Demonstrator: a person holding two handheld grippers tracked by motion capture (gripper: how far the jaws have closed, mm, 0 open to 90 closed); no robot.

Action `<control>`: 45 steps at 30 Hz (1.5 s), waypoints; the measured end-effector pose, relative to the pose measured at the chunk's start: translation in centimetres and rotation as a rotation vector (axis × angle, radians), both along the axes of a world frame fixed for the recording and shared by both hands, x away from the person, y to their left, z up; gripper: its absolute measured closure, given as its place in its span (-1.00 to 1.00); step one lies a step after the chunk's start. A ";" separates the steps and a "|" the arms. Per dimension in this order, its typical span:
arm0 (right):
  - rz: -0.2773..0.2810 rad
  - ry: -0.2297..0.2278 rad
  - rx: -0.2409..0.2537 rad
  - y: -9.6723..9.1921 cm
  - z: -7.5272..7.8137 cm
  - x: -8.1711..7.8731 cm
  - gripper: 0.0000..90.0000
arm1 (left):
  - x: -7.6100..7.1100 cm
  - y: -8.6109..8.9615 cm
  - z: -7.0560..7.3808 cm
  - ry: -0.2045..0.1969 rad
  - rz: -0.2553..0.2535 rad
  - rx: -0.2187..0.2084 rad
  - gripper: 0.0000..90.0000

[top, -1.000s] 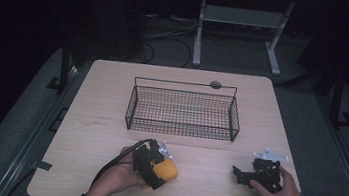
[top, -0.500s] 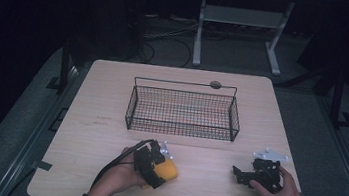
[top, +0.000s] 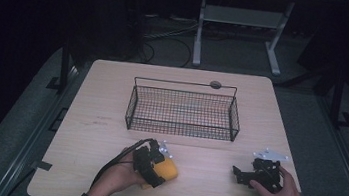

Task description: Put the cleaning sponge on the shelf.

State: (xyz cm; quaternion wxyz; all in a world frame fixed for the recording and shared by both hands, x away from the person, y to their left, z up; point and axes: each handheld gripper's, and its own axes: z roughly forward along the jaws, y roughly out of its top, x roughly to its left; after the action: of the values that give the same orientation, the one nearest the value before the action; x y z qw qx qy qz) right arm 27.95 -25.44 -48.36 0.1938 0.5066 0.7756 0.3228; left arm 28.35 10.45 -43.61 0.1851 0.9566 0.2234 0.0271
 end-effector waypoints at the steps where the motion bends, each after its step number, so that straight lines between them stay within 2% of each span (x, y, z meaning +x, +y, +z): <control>1: 0.000 0.001 0.000 0.0 0.0 0.0 -1.00 | 0.0 0.1 0.1 -0.001 -0.002 0.002 -0.47; 8: -0.001 0.001 0.000 0.0 0.0 0.0 -1.00 | 0.2 0.4 0.9 -0.008 0.005 0.000 -0.47; 11: -0.001 0.000 0.000 0.0 0.0 0.0 -1.00 | 0.1 0.5 1.1 -0.011 0.021 -0.013 -0.47; 18: -0.002 0.001 0.000 0.0 0.0 0.0 -1.00 | 0.4 0.8 1.7 -0.008 0.016 -0.012 -0.47; 19: -0.002 0.002 0.000 0.0 0.0 0.0 -1.00 | 0.3 0.9 1.8 -0.007 0.028 -0.023 -0.47; 20: -0.002 0.002 0.000 0.0 0.0 0.0 -1.00 | 0.4 1.0 1.9 -0.009 0.021 -0.013 -0.47; 24: -0.002 0.002 0.000 0.0 0.0 0.0 -1.00 | 0.5 1.3 2.3 -0.010 0.038 -0.017 -0.47; 33: -0.003 0.002 0.000 0.0 0.0 0.0 -1.00 | 1.1 1.9 3.4 -0.014 0.057 -0.036 -0.47; 35: -0.003 0.002 0.000 0.0 0.0 0.0 -1.00 | 1.3 2.0 3.7 -0.015 0.053 -0.030 -0.47; 41: -0.002 0.001 0.000 0.0 0.0 0.0 -1.00 | 1.8 2.2 4.4 -0.014 0.060 -0.054 -0.46; 45: -0.002 0.001 0.000 0.0 0.0 0.0 -1.00 | 2.2 2.4 4.8 -0.016 0.060 -0.052 -0.46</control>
State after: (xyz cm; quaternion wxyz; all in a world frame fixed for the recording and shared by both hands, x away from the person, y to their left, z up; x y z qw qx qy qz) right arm 27.95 -25.43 -48.35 0.1937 0.5074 0.7754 0.3222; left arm 30.55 12.86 -38.79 0.2110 0.9441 0.2510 0.0341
